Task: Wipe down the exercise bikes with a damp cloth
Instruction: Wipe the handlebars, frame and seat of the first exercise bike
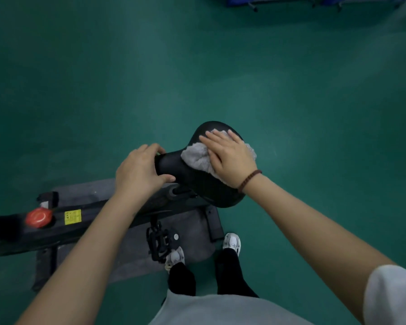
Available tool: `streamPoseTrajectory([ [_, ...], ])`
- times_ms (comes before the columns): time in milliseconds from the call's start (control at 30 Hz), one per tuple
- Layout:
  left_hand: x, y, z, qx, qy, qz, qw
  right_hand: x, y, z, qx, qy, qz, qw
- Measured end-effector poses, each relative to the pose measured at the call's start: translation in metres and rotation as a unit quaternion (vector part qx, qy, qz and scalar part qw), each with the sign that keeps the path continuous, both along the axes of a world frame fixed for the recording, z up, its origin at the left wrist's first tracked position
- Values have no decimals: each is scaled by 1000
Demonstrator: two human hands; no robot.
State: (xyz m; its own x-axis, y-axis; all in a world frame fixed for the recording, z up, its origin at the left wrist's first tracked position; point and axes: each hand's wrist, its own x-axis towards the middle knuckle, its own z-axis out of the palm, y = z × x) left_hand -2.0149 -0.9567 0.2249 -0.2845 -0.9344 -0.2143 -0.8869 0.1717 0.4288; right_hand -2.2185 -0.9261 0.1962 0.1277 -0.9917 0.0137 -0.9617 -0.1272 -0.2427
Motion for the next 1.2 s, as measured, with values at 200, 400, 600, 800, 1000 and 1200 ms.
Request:
streamPoseTrajectory([
  [200, -5, 5, 0, -1, 13, 37, 999, -22, -48, -2, 24, -54, -48, 997],
  [400, -10, 11, -3, -5, 33, 86, 996, -35, -78, 0, 64, -194, -134, 970],
  [600, -15, 16, -3, -15, 39, 124, 991, -46, -50, -1, 82, -218, -32, 972],
  [800, -21, 17, 0, -16, 34, 146, 989, -54, 27, -23, -71, -224, 73, 969],
  [1000, -25, 19, 1, -20, 33, 159, 986, -55, 66, -23, -91, -235, 299, 920],
  [1200, -28, 22, 1, -26, 52, 181, 982, -74, -35, 36, -172, -341, 82, 921],
])
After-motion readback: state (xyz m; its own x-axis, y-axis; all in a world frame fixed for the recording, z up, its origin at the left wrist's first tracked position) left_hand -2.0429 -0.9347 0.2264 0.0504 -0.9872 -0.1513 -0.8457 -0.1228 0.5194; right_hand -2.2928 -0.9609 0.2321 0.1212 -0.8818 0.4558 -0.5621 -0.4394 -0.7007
